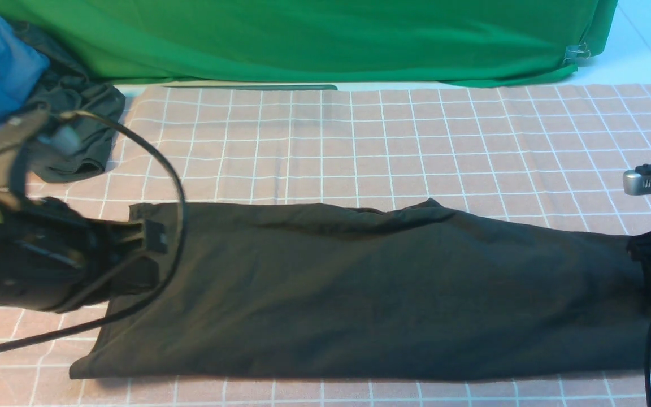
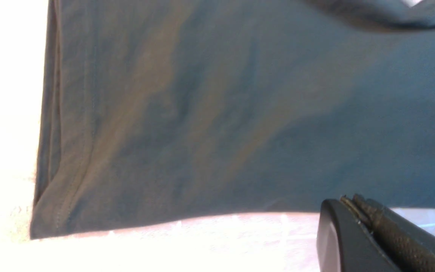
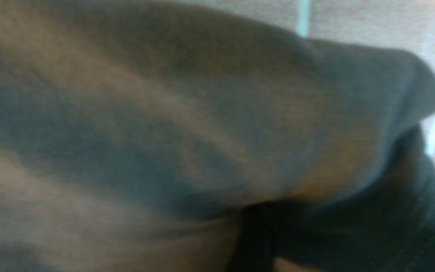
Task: Fold a long-sleeved shirt over a pink coffee tablecloth.
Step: 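Pull the folded dark garment lengthwise by its ends to straighten it flat on the table, then fold the right end of the dark garment over onto its left end with the right gripper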
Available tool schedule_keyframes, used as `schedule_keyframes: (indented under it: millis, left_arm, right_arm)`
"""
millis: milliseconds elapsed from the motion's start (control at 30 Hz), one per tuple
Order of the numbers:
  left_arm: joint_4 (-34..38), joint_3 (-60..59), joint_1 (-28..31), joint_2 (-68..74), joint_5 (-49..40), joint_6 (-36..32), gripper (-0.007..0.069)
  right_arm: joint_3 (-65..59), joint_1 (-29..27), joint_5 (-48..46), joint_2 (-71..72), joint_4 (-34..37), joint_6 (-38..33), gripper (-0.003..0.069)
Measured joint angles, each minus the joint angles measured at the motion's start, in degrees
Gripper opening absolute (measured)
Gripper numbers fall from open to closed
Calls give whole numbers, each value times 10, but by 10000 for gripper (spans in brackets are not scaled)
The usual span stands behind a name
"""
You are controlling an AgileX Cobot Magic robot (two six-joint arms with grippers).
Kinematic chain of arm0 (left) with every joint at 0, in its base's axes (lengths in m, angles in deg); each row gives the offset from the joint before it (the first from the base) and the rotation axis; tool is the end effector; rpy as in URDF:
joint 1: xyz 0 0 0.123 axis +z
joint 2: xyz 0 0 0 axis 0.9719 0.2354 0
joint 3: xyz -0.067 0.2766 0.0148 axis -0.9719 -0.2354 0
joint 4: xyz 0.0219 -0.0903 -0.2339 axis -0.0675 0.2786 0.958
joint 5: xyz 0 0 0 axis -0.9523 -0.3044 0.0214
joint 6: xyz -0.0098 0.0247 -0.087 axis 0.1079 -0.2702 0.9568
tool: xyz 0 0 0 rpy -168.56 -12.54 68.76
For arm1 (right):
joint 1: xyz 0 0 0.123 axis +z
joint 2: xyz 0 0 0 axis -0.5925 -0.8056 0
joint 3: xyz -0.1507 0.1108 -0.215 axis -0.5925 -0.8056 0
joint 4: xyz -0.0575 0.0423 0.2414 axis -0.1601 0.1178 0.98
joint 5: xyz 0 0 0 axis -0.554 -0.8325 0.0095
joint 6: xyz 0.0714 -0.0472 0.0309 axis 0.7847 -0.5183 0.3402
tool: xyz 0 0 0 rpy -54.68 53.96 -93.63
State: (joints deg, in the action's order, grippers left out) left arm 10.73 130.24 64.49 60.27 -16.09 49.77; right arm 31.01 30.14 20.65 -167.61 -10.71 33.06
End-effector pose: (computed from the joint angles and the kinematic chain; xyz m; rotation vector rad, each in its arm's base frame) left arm 0.1706 -0.0542 0.3143 -0.1383 2.5167 -0.4938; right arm 0.3419 -0.0482 0.1569 -0.1293 -3.0253 0.1740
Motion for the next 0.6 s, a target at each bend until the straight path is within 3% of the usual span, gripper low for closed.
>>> schedule_keyframes:
  millis: [367, 600]
  left_arm:
    - [9, 0, 0, -104, -21, 5, 13]
    - [8, 0, 0, -124, -47, 5, 13]
  right_arm:
    - [2, 0, -11, -8, 14, -36, 99]
    - [-2, -1, -9, 26, 7, -47, 97]
